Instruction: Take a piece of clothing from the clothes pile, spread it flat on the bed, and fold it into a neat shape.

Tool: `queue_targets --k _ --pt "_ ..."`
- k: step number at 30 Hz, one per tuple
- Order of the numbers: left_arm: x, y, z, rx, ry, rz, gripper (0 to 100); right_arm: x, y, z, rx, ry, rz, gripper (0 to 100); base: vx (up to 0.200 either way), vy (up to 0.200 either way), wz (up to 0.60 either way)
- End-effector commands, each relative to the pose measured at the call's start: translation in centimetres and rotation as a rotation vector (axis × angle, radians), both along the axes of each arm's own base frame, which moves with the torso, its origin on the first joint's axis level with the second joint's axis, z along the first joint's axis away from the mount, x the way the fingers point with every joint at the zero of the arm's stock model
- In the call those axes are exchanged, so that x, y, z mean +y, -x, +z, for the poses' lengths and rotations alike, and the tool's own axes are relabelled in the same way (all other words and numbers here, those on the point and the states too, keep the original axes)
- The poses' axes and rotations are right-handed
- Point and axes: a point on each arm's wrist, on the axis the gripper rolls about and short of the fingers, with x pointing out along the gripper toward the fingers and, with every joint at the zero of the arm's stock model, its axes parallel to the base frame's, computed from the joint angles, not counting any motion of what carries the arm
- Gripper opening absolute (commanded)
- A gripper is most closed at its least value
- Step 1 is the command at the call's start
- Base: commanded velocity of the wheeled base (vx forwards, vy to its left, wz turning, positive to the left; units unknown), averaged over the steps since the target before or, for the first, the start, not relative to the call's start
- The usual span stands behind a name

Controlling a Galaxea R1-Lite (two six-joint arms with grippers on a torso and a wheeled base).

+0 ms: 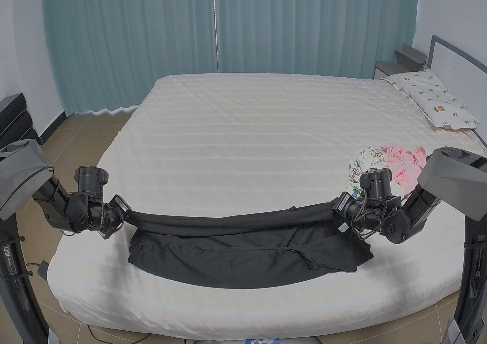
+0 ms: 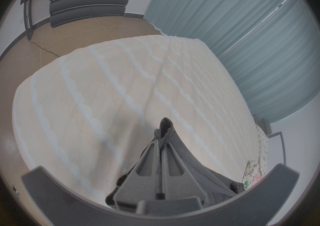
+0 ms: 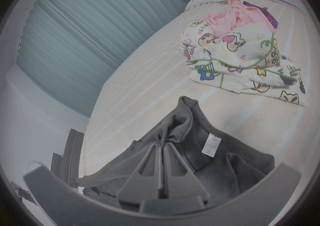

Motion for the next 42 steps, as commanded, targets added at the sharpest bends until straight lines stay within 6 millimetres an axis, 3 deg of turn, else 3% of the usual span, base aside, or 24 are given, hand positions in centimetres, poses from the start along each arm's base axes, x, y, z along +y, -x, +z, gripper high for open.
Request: queue_targets --k 1,6,7,12,18,23,28,31,42 --pt "-0.1 0.1 -1.3 0.040 0.002 -0.002 0 0.1 0.1 -1.5 0.037 0.017 0.008 0 0.000 0.000 0.00" --pt "-0.2 0.4 -1.9 0.066 0.001 -0.006 0 0.0 0.3 -2.2 0.055 0.034 0.016 0 0.000 0.000 0.00" --pt "-0.2 0.4 -2.0 0.067 0.001 -0.007 100 0.0 0.3 -2.2 0.057 0.034 0.016 100 0.000 0.000 0.00" --pt "-0.6 0.6 -2.1 0.078 0.004 -0.015 100 0.0 0.3 -2.1 0.055 0.021 0.009 100 0.000 0.000 0.00" --pt "-0.4 1.3 -2.0 0.087 0.009 -0.009 100 -0.8 1.1 -0.5 0.003 -0.006 -0.015 100 0.000 0.000 0.00" --pt "0.0 3.8 -0.6 0.090 0.073 -0.048 100 -1.9 4.1 1.2 -0.001 -0.033 -0.035 100 0.000 0.000 0.00" --pt "-0.4 6.6 -0.1 0.123 0.142 -0.107 100 -2.5 6.9 1.5 0.029 -0.093 -0.046 100 0.000 0.000 0.00" --pt "-0.6 7.1 -0.5 0.143 0.145 -0.107 100 -2.7 8.3 0.9 0.057 -0.109 -0.028 100 0.000 0.000 0.00" --pt "-1.5 8.0 -1.3 0.158 0.152 -0.143 100 -2.7 9.0 0.3 0.064 -0.123 -0.003 100 0.000 0.000 0.00"
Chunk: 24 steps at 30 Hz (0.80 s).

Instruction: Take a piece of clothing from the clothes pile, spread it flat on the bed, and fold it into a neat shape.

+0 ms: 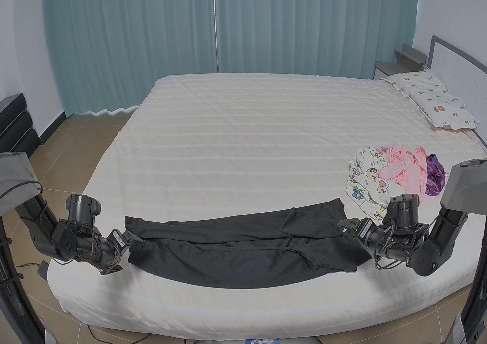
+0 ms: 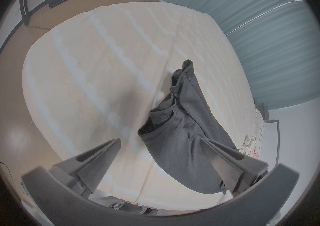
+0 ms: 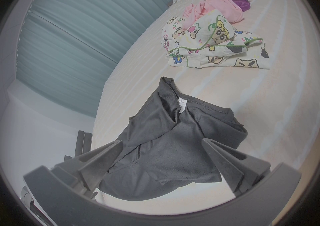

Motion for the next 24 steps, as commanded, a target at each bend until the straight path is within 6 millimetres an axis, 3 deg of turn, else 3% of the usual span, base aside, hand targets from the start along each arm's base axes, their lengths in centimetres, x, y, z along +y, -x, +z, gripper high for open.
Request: queue_targets --k 1,24 --pt "-0.8 0.4 -0.1 -0.007 0.002 -0.026 100 0.0 0.4 -0.1 0.013 0.000 0.005 100 0.000 0.000 0.00" --pt "-2.1 0.9 -1.6 -0.030 -0.022 -0.070 100 0.0 0.8 -0.2 0.011 -0.003 0.007 100 0.000 0.000 0.00"
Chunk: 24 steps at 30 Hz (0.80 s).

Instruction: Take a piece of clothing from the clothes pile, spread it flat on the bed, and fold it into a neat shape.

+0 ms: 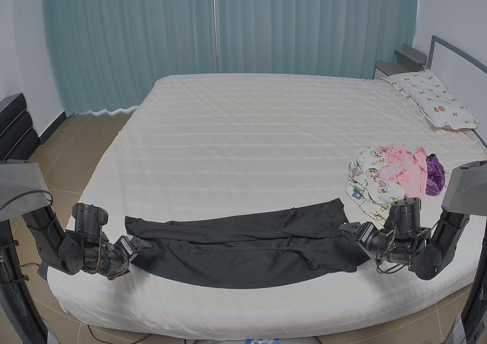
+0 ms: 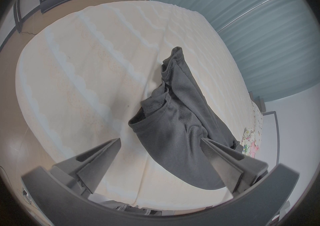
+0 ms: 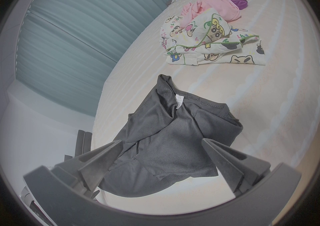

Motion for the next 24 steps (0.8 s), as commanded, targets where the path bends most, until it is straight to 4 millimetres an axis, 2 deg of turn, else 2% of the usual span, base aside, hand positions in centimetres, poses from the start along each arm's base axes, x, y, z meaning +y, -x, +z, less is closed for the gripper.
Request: queue_targets --k 1,7,15,16,24 --pt "-0.3 0.1 -0.3 0.014 -0.003 -0.008 100 0.1 0.0 0.0 0.002 0.000 0.004 100 0.000 0.000 0.00" --pt "-0.4 -0.8 -1.9 -0.009 -0.087 0.017 100 0.1 0.0 0.0 -0.001 0.000 0.006 100 0.000 0.000 0.00" --pt "-0.4 -1.0 -2.1 -0.025 -0.096 0.012 100 0.2 0.0 0.1 -0.004 -0.002 0.005 100 0.000 0.000 0.00" --pt "-0.4 -1.0 -2.1 -0.022 -0.097 0.011 0 0.2 0.0 0.1 -0.004 -0.002 0.005 100 0.000 0.000 0.00" --pt "-0.2 -0.7 -2.8 0.009 -0.218 0.099 0 0.0 0.0 0.0 0.001 -0.001 0.000 100 0.000 0.000 0.00"
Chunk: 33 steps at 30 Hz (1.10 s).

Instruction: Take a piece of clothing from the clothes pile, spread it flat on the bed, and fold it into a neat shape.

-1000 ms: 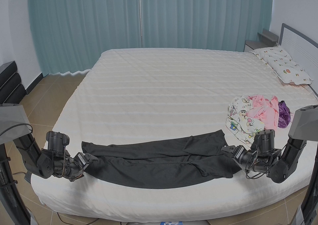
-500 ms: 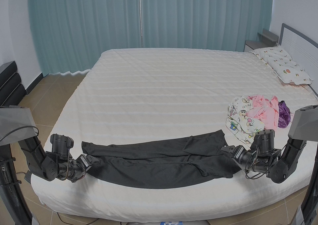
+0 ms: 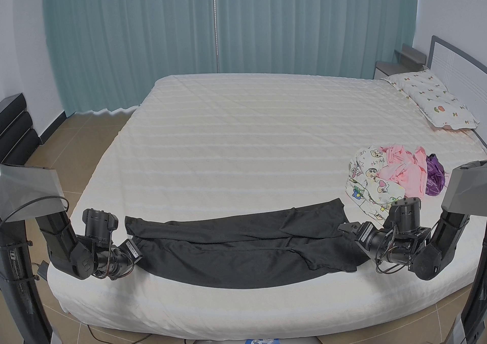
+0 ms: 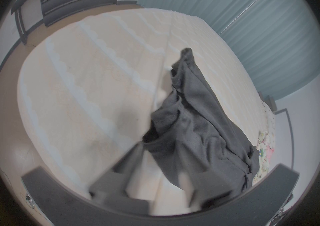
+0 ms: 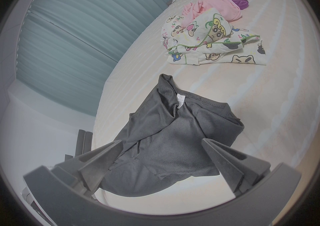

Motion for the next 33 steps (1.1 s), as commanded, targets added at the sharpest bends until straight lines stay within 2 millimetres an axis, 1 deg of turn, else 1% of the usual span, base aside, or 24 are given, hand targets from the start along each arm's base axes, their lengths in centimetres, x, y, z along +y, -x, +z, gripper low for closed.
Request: queue_targets --k 1,3,5,8,12,15,20,24,27,28,33 --pt "-0.1 0.5 -0.6 0.032 -0.047 0.026 0 -0.1 0.0 -0.1 0.003 0.000 -0.003 100 0.000 0.000 0.00" --pt "-0.2 0.6 -0.7 0.042 -0.050 0.026 0 -0.1 0.0 -0.1 0.003 0.000 -0.003 100 0.000 0.000 0.00" --pt "-0.3 1.2 -0.7 0.094 -0.062 0.022 0 -0.1 0.0 0.0 0.003 0.000 -0.003 100 0.000 0.000 0.00" --pt "-0.2 1.6 0.2 0.103 -0.062 0.021 0 -0.1 0.0 0.0 0.003 0.000 -0.003 100 0.000 0.000 0.00" --pt "-0.1 2.3 0.9 0.141 -0.065 0.021 0 -0.1 0.0 0.0 0.003 0.000 -0.003 100 0.000 0.000 0.00" --pt "-0.1 2.8 0.6 0.185 -0.071 0.018 0 -0.1 0.1 -0.1 0.005 0.002 -0.002 100 0.000 0.000 0.00" --pt "0.0 3.4 0.3 0.212 -0.073 0.015 0 -0.2 0.3 -0.1 0.010 0.004 -0.003 100 0.000 0.000 0.00" --pt "0.0 3.4 0.3 0.213 -0.075 0.016 0 -0.2 0.3 -0.1 0.010 0.004 -0.003 100 0.000 0.000 0.00" --pt "0.4 3.9 -0.1 0.241 -0.095 -0.006 0 -0.2 0.3 -0.2 0.013 0.004 -0.003 100 0.000 0.000 0.00" --pt "0.4 3.9 -0.2 0.246 -0.095 -0.006 100 -0.2 0.3 -0.2 0.013 0.004 -0.003 100 0.000 0.000 0.00" --pt "0.4 3.8 -0.2 0.241 -0.093 -0.006 100 -0.2 0.3 -0.1 0.010 0.004 -0.003 100 0.000 0.000 0.00"
